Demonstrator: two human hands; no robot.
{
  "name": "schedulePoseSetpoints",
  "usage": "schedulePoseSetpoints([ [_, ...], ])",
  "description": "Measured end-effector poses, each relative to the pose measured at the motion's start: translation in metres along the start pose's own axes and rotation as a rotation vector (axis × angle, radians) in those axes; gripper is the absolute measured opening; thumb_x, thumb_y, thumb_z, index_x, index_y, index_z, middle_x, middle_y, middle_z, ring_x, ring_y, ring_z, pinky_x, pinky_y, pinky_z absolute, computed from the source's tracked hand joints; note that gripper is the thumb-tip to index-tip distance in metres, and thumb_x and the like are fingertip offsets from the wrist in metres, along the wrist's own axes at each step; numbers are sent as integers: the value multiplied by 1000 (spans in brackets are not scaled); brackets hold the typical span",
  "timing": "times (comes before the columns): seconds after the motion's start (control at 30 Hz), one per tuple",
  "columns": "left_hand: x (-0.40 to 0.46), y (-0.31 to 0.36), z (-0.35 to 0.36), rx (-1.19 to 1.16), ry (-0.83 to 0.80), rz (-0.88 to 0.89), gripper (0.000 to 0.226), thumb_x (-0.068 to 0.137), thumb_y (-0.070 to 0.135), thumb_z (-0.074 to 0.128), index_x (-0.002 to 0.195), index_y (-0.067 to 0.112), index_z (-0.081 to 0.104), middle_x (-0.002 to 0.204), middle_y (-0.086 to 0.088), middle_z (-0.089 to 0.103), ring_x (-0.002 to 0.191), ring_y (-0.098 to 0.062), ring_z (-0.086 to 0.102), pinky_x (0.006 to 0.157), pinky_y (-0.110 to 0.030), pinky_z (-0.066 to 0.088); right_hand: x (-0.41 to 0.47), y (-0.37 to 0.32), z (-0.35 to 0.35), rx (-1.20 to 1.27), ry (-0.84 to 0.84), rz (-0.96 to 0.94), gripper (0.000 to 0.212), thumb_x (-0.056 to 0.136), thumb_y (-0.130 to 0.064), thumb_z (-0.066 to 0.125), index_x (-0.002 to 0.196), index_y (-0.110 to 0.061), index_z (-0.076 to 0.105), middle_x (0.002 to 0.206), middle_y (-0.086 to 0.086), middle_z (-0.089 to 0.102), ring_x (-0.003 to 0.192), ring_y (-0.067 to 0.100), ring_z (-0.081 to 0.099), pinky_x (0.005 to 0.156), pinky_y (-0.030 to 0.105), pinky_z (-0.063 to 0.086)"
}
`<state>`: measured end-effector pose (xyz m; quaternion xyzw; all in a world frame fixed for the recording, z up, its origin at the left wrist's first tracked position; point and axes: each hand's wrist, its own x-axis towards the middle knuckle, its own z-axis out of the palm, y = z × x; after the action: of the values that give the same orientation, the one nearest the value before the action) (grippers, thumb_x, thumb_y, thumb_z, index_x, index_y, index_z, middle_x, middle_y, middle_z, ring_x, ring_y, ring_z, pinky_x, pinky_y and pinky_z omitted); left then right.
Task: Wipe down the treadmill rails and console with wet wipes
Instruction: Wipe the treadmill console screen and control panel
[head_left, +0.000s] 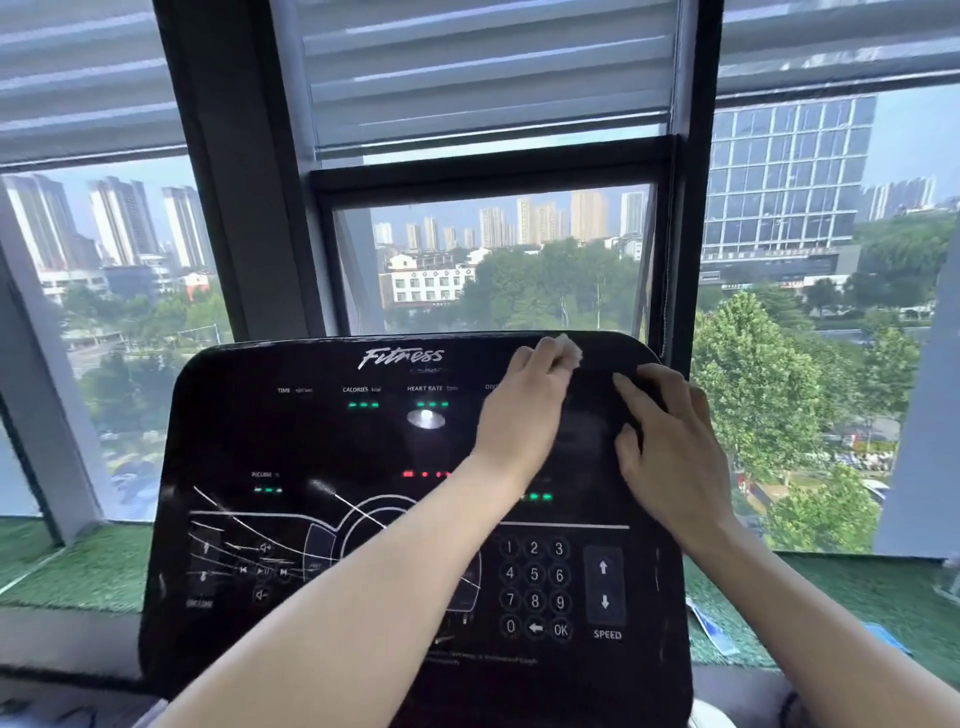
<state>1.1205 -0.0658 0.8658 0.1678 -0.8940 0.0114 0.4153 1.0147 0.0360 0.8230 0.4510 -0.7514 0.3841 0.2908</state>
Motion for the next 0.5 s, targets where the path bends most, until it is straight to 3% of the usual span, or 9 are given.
schedulePoseSetpoints([
  [0.13, 3, -51, -19, 47, 142, -207, 62, 82, -18, 41, 136, 12, 48, 131, -3, 44, 122, -20, 38, 95, -34, 44, 0, 4, -3, 23, -31, 14, 48, 90, -11, 53, 137, -15, 47, 141, -3, 36, 126, 19, 30, 82, 40, 51],
  [0.23, 4, -44, -14, 5, 169, -264, 63, 85, -15, 40, 140, 15, 44, 133, 0, 42, 121, -13, 35, 95, -26, 38, -5, 8, -2, 62, -31, 96, 53, 92, -19, 53, 142, -13, 39, 144, -6, 31, 131, 17, 28, 90, 37, 46],
  [0.33, 13, -10, 4, -78, 118, -199, 53, 93, -6, 35, 139, 19, 40, 133, 3, 39, 109, -2, 31, 81, -10, 26, -13, 14, -3, 81, -38, 112, 54, 92, -22, 55, 143, -13, 37, 143, -5, 31, 130, 19, 31, 95, 39, 46],
  [0.4, 20, 8, 15, -89, 72, -119, 47, 96, 1, 33, 139, 20, 39, 132, 3, 39, 110, -3, 32, 78, -9, 23, -16, 18, -5, 84, -52, 106, 54, 92, -22, 56, 143, -14, 38, 142, -5, 32, 129, 20, 34, 91, 40, 48],
  [0.47, 21, 24, 21, -142, -12, -46, 41, 99, 10, 35, 138, 19, 41, 131, 2, 42, 116, -9, 38, 84, -12, 31, -17, 20, -6, 87, -50, 94, 53, 92, -20, 58, 142, -13, 40, 140, -4, 33, 129, 23, 37, 90, 43, 50],
  [0.5, 18, 29, 20, -139, -61, 0, 40, 99, 11, 37, 139, 19, 41, 132, 2, 42, 117, -11, 39, 88, -20, 39, -17, 20, -7, 95, -45, 92, 53, 91, -19, 59, 141, -13, 41, 140, -3, 34, 129, 24, 38, 91, 44, 50],
])
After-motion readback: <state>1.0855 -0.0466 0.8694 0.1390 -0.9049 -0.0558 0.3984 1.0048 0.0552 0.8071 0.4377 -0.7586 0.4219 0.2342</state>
